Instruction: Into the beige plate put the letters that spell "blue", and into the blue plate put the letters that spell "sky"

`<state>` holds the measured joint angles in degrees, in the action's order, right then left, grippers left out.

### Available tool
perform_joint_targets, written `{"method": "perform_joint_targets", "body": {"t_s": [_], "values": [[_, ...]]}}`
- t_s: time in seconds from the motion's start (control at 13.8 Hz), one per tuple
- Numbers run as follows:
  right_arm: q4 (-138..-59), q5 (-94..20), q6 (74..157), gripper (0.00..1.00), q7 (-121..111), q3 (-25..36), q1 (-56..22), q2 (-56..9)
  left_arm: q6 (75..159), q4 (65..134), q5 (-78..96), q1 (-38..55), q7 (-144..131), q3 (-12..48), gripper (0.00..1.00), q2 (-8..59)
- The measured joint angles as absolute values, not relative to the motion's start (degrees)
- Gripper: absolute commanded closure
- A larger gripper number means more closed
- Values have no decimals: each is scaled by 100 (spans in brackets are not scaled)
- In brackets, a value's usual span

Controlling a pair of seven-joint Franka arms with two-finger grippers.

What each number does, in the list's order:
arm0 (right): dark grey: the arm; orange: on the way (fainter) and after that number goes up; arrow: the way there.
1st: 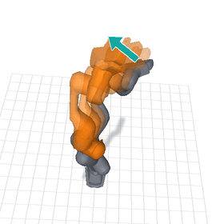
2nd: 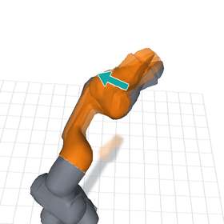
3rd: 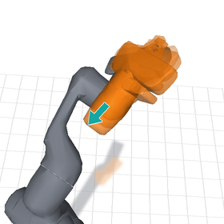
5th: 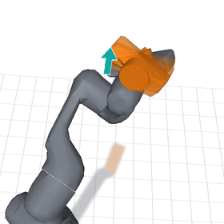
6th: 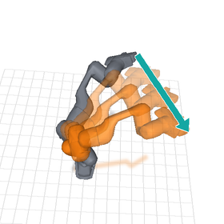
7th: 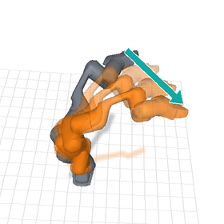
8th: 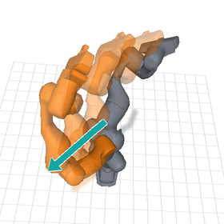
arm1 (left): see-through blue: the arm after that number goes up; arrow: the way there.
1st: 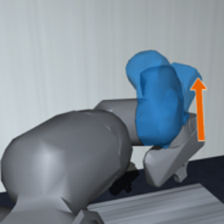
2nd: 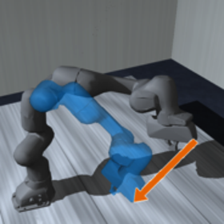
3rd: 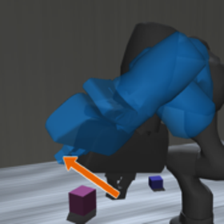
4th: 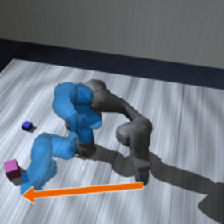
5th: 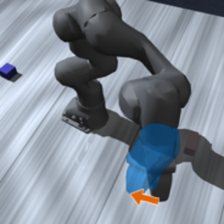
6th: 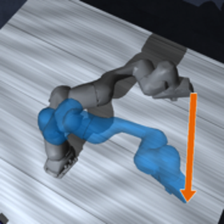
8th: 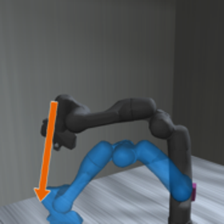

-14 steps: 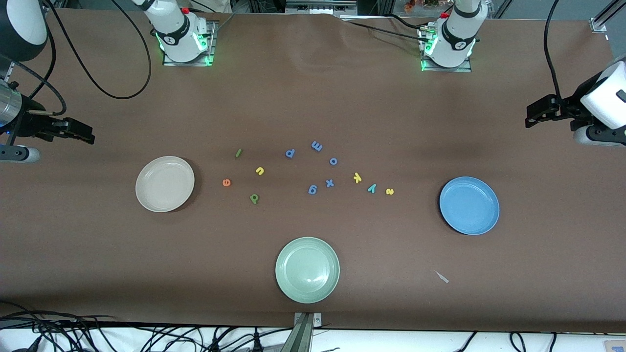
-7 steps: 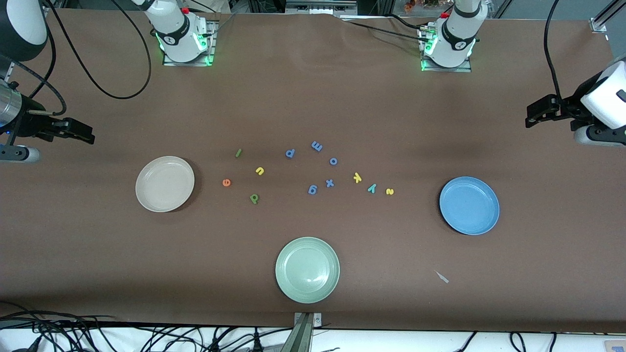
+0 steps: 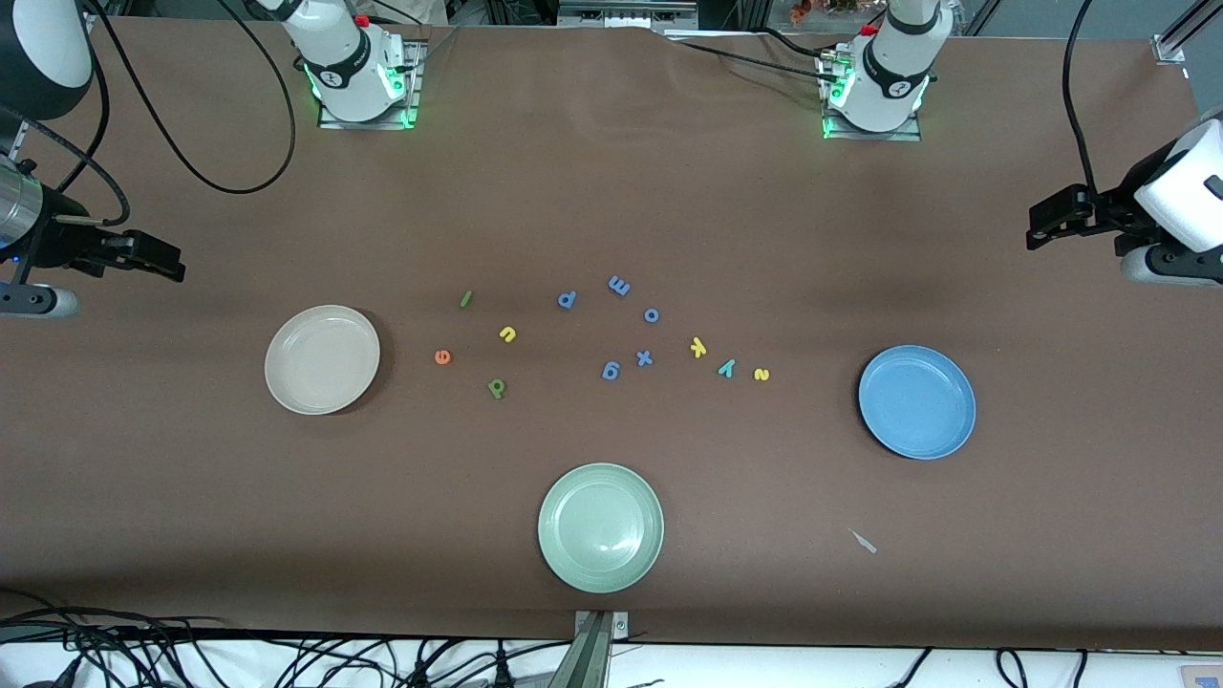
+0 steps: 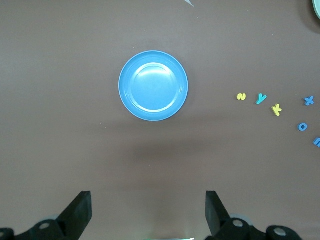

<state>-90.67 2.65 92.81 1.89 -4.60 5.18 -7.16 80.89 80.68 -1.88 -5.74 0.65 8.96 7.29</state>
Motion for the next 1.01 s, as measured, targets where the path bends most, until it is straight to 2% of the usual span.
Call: {"method": "perform_joint_targets", "body": {"t_s": [1.01], "values": [[-9067, 265, 9281, 0, 189, -461, 518, -716, 8089, 7992, -188, -571, 66, 896, 0, 729]]}}
